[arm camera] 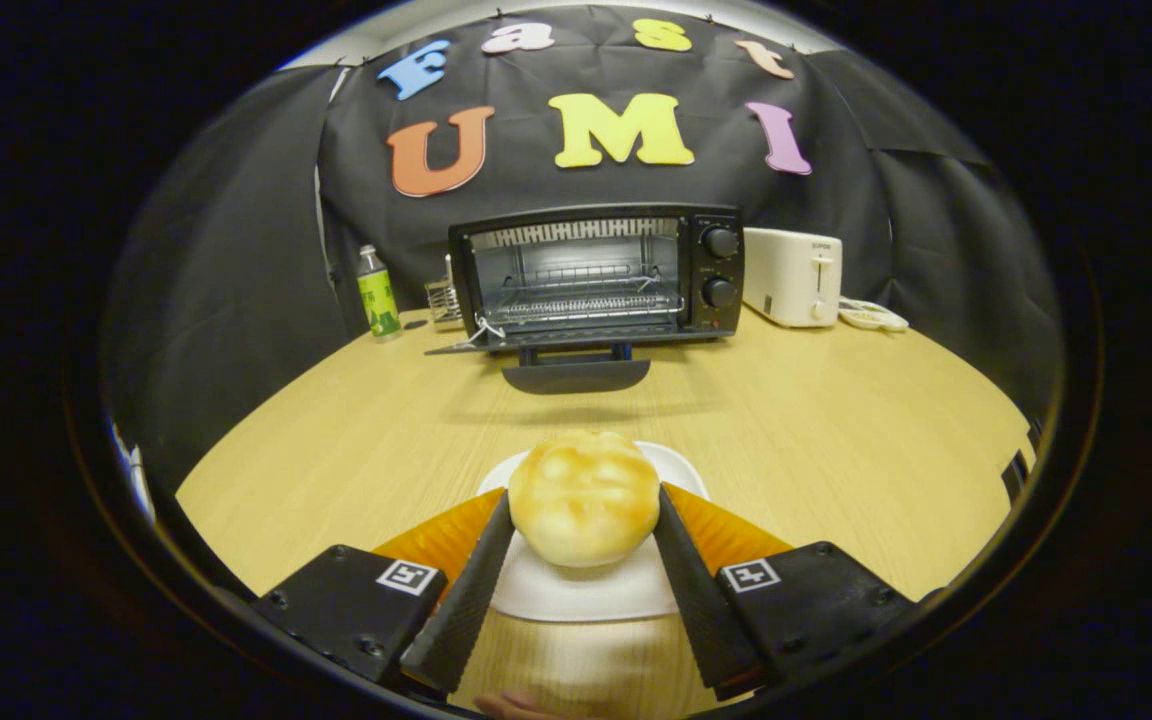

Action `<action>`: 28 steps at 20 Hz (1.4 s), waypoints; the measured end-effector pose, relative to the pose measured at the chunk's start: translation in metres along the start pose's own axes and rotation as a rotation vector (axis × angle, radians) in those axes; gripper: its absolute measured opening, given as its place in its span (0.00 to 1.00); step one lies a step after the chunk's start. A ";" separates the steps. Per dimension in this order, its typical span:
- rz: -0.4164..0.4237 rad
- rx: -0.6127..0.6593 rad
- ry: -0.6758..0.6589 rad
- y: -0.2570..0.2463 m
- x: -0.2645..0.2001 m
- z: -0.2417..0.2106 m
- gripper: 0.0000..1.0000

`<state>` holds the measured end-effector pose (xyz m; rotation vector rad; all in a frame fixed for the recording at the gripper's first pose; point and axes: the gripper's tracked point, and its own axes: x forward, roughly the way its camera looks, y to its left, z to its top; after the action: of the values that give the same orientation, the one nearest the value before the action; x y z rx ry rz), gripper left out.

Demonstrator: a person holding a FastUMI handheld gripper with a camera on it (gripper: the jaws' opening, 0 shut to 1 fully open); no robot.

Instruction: Open the toaster oven, put the food inside, and close the toaster oven door.

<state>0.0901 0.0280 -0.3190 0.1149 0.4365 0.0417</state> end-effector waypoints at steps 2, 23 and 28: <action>0.014 0.020 -0.035 0.004 -0.003 0.016 0.88; 0.229 0.589 -0.161 0.018 0.096 0.141 0.88; 0.263 0.572 -0.117 0.025 0.129 0.156 0.88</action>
<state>0.2726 0.0454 -0.2294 0.7344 0.3037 0.1672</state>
